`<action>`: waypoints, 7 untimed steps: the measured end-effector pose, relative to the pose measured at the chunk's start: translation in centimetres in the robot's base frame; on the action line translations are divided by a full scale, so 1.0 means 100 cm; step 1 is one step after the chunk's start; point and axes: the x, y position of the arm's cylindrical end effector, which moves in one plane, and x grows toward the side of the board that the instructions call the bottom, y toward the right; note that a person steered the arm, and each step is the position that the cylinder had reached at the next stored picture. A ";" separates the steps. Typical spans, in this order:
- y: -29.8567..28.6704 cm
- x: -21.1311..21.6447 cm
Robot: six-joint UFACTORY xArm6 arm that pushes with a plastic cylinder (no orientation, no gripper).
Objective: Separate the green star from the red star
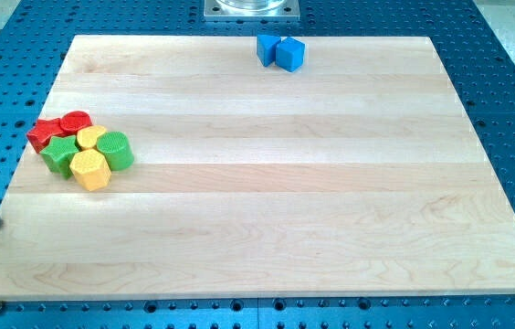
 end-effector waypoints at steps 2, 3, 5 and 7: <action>0.000 -0.013; 0.000 -0.028; 0.034 -0.086; 0.119 -0.096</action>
